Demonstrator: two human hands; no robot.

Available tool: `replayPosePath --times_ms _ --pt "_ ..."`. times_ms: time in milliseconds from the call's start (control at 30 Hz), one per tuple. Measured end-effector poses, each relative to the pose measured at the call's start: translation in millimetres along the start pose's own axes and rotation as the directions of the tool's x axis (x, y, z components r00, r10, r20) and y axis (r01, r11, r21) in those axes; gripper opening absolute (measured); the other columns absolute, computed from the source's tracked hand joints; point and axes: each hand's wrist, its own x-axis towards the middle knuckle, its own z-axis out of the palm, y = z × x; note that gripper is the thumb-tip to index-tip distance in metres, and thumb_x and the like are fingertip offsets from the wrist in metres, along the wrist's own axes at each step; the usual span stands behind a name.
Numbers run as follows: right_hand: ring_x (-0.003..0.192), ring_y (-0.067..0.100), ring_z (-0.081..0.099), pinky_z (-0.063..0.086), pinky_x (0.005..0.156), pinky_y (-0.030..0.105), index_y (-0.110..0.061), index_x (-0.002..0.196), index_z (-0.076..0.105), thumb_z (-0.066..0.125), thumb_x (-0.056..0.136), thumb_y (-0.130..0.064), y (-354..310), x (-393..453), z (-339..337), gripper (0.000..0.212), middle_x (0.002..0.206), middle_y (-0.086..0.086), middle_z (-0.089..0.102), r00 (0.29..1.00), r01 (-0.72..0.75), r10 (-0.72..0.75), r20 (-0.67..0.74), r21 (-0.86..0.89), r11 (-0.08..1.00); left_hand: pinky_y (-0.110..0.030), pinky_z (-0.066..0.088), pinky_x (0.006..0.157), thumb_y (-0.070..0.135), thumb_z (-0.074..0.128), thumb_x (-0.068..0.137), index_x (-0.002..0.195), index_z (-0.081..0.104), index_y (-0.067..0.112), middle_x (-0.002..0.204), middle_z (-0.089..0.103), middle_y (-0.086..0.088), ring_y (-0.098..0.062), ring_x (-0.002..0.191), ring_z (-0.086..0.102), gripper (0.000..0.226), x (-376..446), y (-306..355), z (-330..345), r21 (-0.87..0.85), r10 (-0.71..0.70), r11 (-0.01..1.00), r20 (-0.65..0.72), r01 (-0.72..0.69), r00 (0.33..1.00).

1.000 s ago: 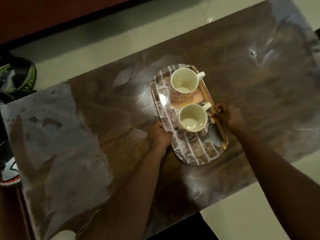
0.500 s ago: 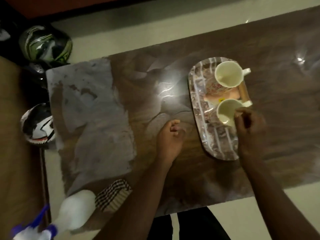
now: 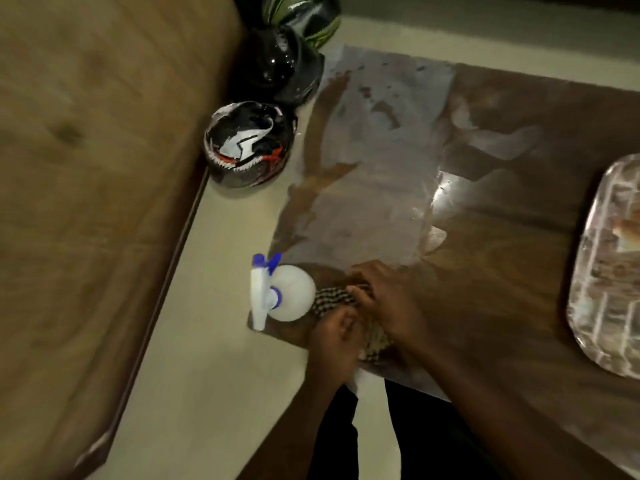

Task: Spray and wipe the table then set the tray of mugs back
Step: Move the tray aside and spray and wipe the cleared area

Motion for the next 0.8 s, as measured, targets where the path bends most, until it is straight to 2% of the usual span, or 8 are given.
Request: replayPosePath --times_ms 133,200,300,367,433,500,667,800 --pt "0.110 0.030 0.056 0.046 0.091 0.041 -0.015 0.121 0.059 0.046 0.083 -0.039 16.8 -20.8 45.4 0.047 0.124 0.009 0.058 0.994 0.044 -0.011 0.109 -0.310 0.950 -0.032 0.050 0.072 0.038 0.071 0.084 0.073 0.063 0.025 0.072 0.071 0.004 -0.011 0.072 0.066 0.019 -19.4 -33.7 -45.8 -0.049 -0.190 0.982 -0.256 0.184 0.948" --pt "0.120 0.027 0.051 0.040 0.099 0.044 -0.016 0.125 0.056 0.045 0.086 -0.037 17.5 -26.5 60.0 0.045 0.132 0.008 0.055 0.997 0.065 -0.038 0.074 -0.418 0.906 -0.029 0.048 0.072 0.036 0.078 0.078 0.086 0.058 0.023 0.082 0.068 0.005 -0.010 0.078 0.066 0.025 -22.1 -36.2 -66.5 -0.089 -0.174 0.985 -0.389 0.151 0.905" --pt "0.132 0.025 0.040 0.026 0.108 0.048 -0.016 0.131 0.051 0.045 0.088 -0.040 15.9 -32.9 71.5 0.049 0.143 0.007 0.046 0.997 0.075 -0.067 0.035 -0.518 0.852 -0.017 0.051 0.078 0.018 0.089 0.065 0.121 0.048 0.019 0.117 0.058 0.009 0.000 0.103 0.061 0.070 -18.5 -25.3 -87.8 -0.183 0.031 0.976 -0.413 -0.116 0.910" --pt "0.137 0.021 0.031 0.018 0.110 0.054 -0.018 0.136 0.046 0.044 0.086 -0.050 12.8 -39.6 77.4 0.060 0.147 0.004 0.040 0.999 0.049 -0.039 0.029 -0.561 0.826 -0.017 0.048 0.090 0.018 0.092 0.060 0.134 0.040 0.022 0.131 0.049 0.020 0.002 0.121 0.051 0.091 -14.8 -15.1 -98.5 -0.178 0.182 0.948 -0.375 -0.263 0.909" --pt "0.140 0.020 0.026 0.007 0.111 0.055 -0.022 0.141 0.038 0.040 0.084 -0.056 13.3 -46.5 83.8 0.066 0.150 0.001 0.035 0.999 0.030 -0.012 0.033 -0.588 0.808 -0.030 0.045 0.103 0.034 0.089 0.060 0.140 0.036 0.027 0.138 0.044 0.027 -0.007 0.132 0.045 0.096 -7.1 -5.5 -105.2 -0.100 0.310 0.928 -0.327 -0.359 0.893" --pt "0.141 0.020 0.023 0.005 0.111 0.056 -0.024 0.144 0.030 0.039 0.083 -0.057 15.0 -48.2 90.8 0.070 0.152 0.000 0.032 0.999 0.024 0.003 0.043 -0.610 0.792 -0.033 0.042 0.108 0.041 0.086 0.065 0.143 0.033 0.026 0.143 0.040 0.024 -0.007 0.135 0.042 0.095 4.3 0.5 -109.0 0.001 0.415 0.902 -0.279 -0.432 0.866" --pt "0.140 0.021 0.023 0.009 0.111 0.052 -0.023 0.144 0.030 0.042 0.085 -0.053 13.8 -43.4 97.3 0.066 0.149 0.001 0.036 1.000 -0.014 0.018 0.001 -0.622 0.783 -0.022 0.044 0.103 0.034 0.084 0.073 0.139 0.036 0.026 0.133 0.044 0.028 0.005 0.122 0.051 0.081 29.9 6.3 -107.2 0.103 0.544 0.839 -0.209 -0.535 0.813" --pt "0.138 0.022 0.025 0.008 0.111 0.051 -0.023 0.142 0.033 0.068 0.078 -0.033 22.2 -45.0 101.4 0.074 0.147 0.003 0.037 0.997 0.027 -0.067 -0.040 -0.623 0.782 -0.016 0.050 0.086 0.038 0.079 0.076 0.119 0.047 0.033 0.094 0.060 0.031 0.011 0.091 0.061 0.054 40.7 3.4 -102.5 0.129 0.528 0.849 -0.221 -0.512 0.820"
